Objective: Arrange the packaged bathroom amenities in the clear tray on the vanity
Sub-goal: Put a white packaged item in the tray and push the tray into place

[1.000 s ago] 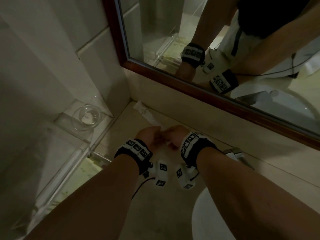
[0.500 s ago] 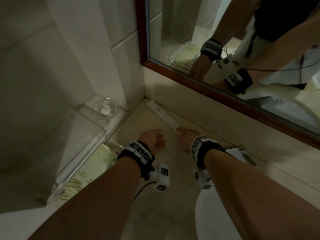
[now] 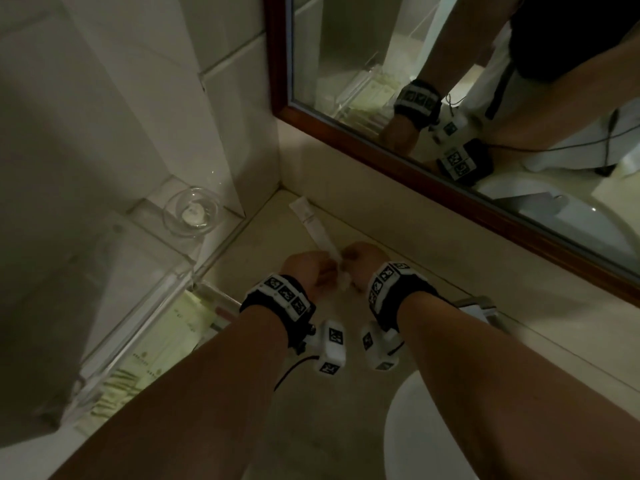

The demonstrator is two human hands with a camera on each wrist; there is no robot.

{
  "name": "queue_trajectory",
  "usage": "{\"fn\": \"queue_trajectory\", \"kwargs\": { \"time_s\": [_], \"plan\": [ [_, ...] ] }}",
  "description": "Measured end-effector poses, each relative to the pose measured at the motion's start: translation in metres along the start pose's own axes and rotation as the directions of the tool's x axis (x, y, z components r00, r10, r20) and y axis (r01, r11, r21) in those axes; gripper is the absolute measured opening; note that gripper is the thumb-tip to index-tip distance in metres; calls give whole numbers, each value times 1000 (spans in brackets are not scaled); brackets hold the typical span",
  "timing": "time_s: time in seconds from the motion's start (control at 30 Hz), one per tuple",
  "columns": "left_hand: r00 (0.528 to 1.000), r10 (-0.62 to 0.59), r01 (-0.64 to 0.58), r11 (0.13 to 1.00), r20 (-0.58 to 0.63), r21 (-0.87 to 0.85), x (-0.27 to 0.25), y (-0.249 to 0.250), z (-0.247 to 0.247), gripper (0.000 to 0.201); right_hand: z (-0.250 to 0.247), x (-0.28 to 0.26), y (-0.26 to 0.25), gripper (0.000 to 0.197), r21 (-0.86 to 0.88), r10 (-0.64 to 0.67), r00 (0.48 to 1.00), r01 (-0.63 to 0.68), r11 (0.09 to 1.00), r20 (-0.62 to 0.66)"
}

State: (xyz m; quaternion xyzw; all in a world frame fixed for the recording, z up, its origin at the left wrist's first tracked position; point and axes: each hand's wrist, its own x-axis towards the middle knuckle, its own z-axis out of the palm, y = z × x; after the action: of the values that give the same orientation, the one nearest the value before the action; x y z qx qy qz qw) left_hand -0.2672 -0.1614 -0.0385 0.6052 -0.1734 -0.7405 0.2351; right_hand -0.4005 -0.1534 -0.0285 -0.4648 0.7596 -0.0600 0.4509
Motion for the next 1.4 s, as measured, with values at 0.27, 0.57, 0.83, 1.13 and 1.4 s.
{"fn": "queue_trajectory", "kwargs": {
  "time_s": [0.27,0.57,0.83,1.13,1.4],
  "plan": [
    [992,71,-106,909,100,404,-13,-4,1,51,-4,-18,7,24,206,51,992,-74,976,114],
    [952,235,-280,929,196,244,-107,11,-34,22,-7,-97,-29,25,424,-104,988,48,904,110],
    [928,341,-362,920,150,148,-195,6,-122,15,44,-157,-90,9,672,-260,948,72,737,183],
    [923,381,-380,924,52,-26,-260,-36,-206,5,125,-191,-125,29,733,-392,902,142,666,182],
    [925,365,-372,927,-107,-52,-273,-56,-241,21,142,-190,-130,28,734,-357,910,94,673,211]
  ]
}}
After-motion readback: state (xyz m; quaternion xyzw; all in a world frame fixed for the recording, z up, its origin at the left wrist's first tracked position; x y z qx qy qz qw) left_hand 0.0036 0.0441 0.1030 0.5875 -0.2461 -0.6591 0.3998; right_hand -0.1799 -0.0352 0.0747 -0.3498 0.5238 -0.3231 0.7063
